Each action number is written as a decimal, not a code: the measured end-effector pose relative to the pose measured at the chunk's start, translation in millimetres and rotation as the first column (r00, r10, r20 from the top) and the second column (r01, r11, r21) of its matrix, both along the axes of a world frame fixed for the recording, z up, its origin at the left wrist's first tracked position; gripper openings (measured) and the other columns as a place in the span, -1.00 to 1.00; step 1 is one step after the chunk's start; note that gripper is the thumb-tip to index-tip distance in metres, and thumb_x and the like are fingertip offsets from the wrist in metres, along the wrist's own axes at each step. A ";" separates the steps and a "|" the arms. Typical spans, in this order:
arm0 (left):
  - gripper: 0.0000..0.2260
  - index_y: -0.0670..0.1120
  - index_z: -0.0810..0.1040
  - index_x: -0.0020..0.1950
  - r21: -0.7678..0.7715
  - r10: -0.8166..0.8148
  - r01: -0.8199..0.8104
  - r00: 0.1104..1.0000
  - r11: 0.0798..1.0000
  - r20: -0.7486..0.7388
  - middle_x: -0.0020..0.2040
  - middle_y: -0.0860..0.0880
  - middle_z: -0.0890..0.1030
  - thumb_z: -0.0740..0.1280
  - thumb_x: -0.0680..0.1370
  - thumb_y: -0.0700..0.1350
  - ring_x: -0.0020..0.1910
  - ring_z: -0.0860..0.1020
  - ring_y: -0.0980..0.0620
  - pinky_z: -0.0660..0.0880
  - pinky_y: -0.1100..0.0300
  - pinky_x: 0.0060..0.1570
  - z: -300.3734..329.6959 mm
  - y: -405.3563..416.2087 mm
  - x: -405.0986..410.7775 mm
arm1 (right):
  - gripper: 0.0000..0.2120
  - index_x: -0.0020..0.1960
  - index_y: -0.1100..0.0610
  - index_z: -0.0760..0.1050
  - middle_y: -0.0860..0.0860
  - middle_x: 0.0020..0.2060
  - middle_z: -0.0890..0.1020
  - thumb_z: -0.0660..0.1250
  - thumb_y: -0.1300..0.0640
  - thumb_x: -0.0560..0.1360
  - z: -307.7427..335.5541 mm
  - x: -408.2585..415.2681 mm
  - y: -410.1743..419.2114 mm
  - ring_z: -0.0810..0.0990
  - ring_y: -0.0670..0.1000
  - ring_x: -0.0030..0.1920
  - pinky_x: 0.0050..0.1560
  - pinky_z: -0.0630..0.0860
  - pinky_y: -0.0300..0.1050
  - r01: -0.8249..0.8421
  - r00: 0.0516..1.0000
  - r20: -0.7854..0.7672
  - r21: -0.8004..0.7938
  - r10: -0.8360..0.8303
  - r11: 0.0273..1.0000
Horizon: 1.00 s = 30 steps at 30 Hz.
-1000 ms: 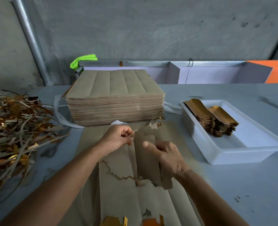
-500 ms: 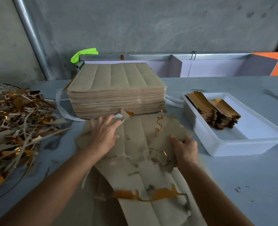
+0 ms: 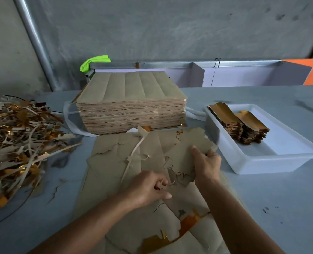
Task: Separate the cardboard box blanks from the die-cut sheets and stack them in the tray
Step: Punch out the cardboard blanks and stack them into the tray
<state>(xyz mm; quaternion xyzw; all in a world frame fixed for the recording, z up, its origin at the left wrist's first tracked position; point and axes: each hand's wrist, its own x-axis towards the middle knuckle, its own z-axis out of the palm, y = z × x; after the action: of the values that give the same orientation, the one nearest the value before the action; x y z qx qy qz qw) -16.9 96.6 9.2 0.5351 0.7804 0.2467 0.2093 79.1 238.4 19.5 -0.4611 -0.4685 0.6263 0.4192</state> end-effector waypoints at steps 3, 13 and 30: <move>-0.93 0.00 0.55 -0.07 0.038 -0.041 0.036 0.992 0.999 0.117 -0.20 0.12 0.51 0.36 0.53 -0.02 -0.28 0.44 0.29 0.36 0.51 -0.34 -2.7 -2.5 -0.5 | -0.87 -0.21 0.00 0.47 0.03 -0.14 0.64 0.40 0.12 0.47 0.2 -0.1 0.7 0.63 0.11 -0.07 0.06 0.59 0.15 0.029 0.999 -0.035 -0.026 -0.030 0.999; -0.84 0.05 0.56 -0.12 0.192 -0.044 -0.016 0.952 0.981 0.303 -0.26 0.16 0.53 0.26 0.59 -0.17 -0.24 0.47 0.33 0.40 0.40 -0.12 15.8 -16.5 -42.4 | -0.82 0.09 0.19 0.44 0.10 -0.08 0.53 0.21 0.31 0.50 28.5 22.6 33.1 0.48 0.11 -0.06 -0.06 0.47 0.01 0.145 0.949 0.179 0.489 -0.261 0.860; -0.86 -0.10 0.57 -0.09 0.237 0.003 -0.051 0.980 0.970 0.197 -0.17 -0.07 0.58 0.25 0.60 -0.19 -0.15 0.49 0.11 0.41 0.24 -0.06 24.4 5.7 -59.8 | -0.59 0.25 -0.16 0.41 -0.11 0.20 0.45 0.07 0.30 0.62 26.8 22.8 -12.1 0.50 -0.07 0.17 0.13 0.54 -0.16 -0.775 0.632 0.260 0.249 0.730 0.581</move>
<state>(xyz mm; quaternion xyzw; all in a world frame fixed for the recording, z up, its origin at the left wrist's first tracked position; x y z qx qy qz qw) -76.8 102.3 33.6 0.5190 0.7276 0.3938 0.2149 101.9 226.3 46.3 -0.1790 -0.7454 0.6233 0.1545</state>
